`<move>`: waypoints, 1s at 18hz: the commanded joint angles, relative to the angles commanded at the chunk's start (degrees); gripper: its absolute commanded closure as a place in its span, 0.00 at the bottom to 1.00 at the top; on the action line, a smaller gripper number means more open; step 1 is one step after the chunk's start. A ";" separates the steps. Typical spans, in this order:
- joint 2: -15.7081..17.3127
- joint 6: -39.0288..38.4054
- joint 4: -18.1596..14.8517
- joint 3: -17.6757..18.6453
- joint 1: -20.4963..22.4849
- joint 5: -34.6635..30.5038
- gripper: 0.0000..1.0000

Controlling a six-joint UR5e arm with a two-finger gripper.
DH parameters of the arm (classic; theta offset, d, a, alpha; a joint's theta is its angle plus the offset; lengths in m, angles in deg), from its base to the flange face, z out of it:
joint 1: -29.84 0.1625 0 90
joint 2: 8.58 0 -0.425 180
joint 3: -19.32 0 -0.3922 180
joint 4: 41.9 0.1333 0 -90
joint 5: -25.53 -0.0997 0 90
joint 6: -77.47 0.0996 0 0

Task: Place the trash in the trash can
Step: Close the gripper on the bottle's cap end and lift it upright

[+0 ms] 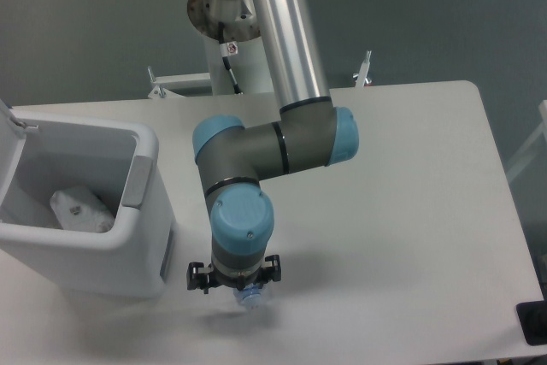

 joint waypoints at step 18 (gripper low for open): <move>-6.06 -2.54 0.00 -4.05 -0.09 -3.35 0.28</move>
